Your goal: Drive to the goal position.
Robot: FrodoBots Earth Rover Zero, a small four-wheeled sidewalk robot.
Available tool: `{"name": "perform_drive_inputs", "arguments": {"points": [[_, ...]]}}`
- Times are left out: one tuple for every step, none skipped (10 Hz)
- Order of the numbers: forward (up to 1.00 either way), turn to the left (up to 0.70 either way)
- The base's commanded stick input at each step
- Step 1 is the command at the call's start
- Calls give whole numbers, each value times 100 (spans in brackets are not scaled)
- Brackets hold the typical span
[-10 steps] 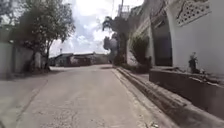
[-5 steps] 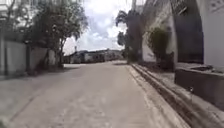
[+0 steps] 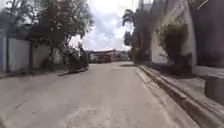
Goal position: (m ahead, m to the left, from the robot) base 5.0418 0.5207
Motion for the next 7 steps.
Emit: {"name": "perform_drive_inputs", "arguments": {"points": [[100, 16], [100, 0], [100, 0], [100, 0], [100, 0], [100, 0], [100, 0]]}}
